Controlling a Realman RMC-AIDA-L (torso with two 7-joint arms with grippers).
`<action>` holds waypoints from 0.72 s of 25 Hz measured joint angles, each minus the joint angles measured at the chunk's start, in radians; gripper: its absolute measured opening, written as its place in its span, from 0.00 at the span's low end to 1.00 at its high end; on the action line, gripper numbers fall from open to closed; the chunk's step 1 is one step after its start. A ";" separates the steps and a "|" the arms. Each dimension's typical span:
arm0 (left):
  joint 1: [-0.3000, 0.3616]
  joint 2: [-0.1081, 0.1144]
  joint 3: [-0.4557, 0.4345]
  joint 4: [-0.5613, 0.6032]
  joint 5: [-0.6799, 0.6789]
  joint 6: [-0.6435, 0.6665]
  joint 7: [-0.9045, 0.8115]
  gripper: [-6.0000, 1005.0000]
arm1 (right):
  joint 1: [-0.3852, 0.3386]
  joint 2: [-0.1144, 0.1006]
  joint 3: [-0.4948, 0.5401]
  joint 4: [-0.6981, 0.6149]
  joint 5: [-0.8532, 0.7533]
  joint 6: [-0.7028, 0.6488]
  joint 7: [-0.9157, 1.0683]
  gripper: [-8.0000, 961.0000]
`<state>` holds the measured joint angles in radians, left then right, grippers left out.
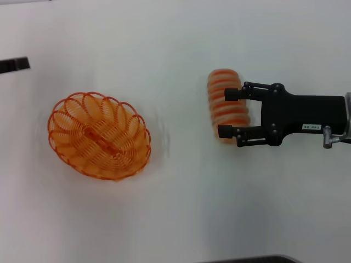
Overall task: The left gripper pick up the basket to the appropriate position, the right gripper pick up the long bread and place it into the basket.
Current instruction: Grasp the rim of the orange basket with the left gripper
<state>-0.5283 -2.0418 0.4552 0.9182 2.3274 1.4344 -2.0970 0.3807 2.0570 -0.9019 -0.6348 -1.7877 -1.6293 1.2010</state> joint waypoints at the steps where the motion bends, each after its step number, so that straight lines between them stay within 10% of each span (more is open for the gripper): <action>1: -0.007 0.001 0.034 0.018 0.025 0.006 -0.014 0.79 | 0.000 -0.001 0.000 0.000 0.000 0.000 0.000 0.94; 9: -0.089 -0.014 0.326 0.147 0.231 0.033 -0.082 0.78 | 0.005 -0.005 0.000 0.000 0.001 0.000 0.000 0.94; 18: -0.183 -0.025 0.456 0.154 0.351 0.085 -0.145 0.77 | 0.005 -0.006 0.000 0.000 -0.003 0.000 0.001 0.94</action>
<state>-0.7111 -2.0665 0.9116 1.0726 2.6789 1.5199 -2.2417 0.3854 2.0506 -0.9019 -0.6351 -1.7910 -1.6292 1.2021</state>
